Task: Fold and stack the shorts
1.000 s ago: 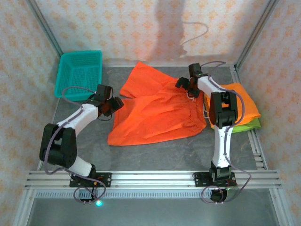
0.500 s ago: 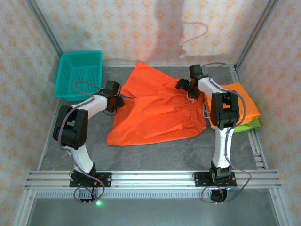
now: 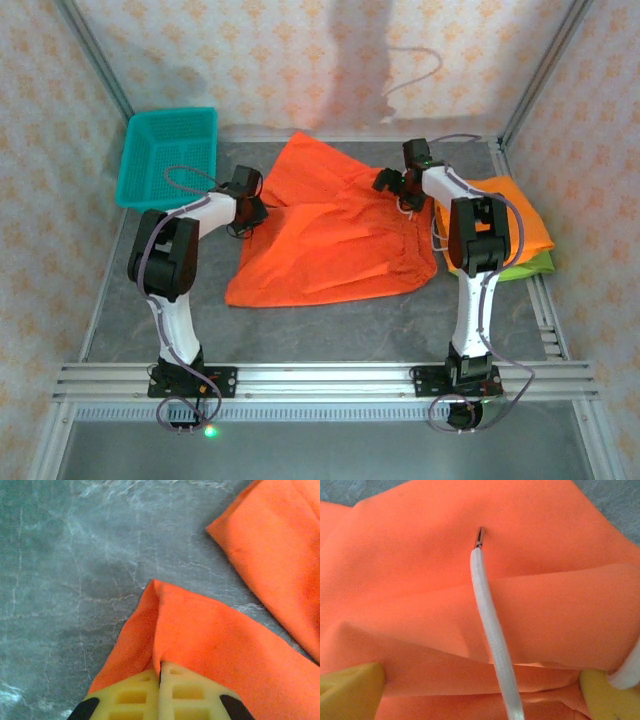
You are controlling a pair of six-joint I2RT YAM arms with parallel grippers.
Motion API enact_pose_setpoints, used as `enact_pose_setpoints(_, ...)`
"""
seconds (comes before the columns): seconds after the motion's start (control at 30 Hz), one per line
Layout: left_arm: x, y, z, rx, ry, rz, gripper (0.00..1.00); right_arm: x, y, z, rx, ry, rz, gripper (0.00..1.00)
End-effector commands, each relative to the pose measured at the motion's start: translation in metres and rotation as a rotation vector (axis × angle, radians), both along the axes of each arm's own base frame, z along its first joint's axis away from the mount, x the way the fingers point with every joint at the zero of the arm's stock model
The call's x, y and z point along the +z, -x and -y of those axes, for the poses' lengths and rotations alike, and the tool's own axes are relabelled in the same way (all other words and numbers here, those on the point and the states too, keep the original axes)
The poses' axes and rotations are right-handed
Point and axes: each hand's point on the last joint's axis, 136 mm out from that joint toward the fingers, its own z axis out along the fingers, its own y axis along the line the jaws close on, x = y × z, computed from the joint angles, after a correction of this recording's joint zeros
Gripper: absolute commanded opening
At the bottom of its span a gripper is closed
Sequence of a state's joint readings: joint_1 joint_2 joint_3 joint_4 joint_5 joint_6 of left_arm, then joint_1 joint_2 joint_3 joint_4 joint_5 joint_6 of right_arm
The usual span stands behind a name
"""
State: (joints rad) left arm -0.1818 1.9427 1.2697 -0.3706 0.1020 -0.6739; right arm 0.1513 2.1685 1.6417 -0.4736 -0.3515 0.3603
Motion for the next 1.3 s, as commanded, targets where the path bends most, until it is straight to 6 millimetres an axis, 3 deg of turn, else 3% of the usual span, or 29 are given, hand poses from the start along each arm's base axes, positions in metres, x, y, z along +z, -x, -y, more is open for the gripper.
enact_pose_setpoints(0.0,0.007,-0.003,-0.009,0.016,-0.055,-0.005,0.00,-0.010,0.017,0.002,0.011,0.010,-0.057,1.00)
enact_pose_setpoints(0.3,0.032,-0.013,-0.035,0.075,-0.063,0.025,0.00,-0.020,0.022,0.008,0.023,0.045,-0.079,0.99)
enact_pose_setpoints(0.6,0.038,-0.020,-0.050,0.108,-0.074,0.010,0.01,-0.023,0.024,0.015,0.011,0.055,-0.088,1.00)
enact_pose_setpoints(0.7,0.042,-0.023,-0.048,0.106,-0.061,0.021,0.10,-0.021,0.023,0.015,0.010,0.052,-0.082,0.99)
enact_pose_setpoints(0.8,0.052,-0.026,-0.040,0.095,-0.008,0.058,0.27,-0.014,0.019,0.010,0.007,0.018,-0.065,0.99)
enact_pose_setpoints(0.83,0.064,-0.027,-0.036,0.088,0.017,0.091,0.32,-0.011,0.018,0.008,0.004,0.003,-0.058,0.99)
enact_pose_setpoints(0.93,0.094,-0.025,-0.025,0.069,0.070,0.164,0.49,0.007,0.013,0.001,-0.004,-0.050,-0.014,1.00)
enact_pose_setpoints(1.07,0.139,-0.007,-0.010,0.026,0.100,0.253,0.62,0.049,0.010,-0.005,-0.010,-0.101,0.068,1.00)
enact_pose_setpoints(1.17,0.168,0.023,0.000,-0.002,0.117,0.310,0.67,0.090,0.013,-0.006,-0.014,-0.131,0.149,1.00)
enact_pose_setpoints(1.27,0.179,0.063,0.007,-0.022,0.134,0.339,0.75,0.132,0.023,-0.006,-0.013,-0.158,0.234,1.00)
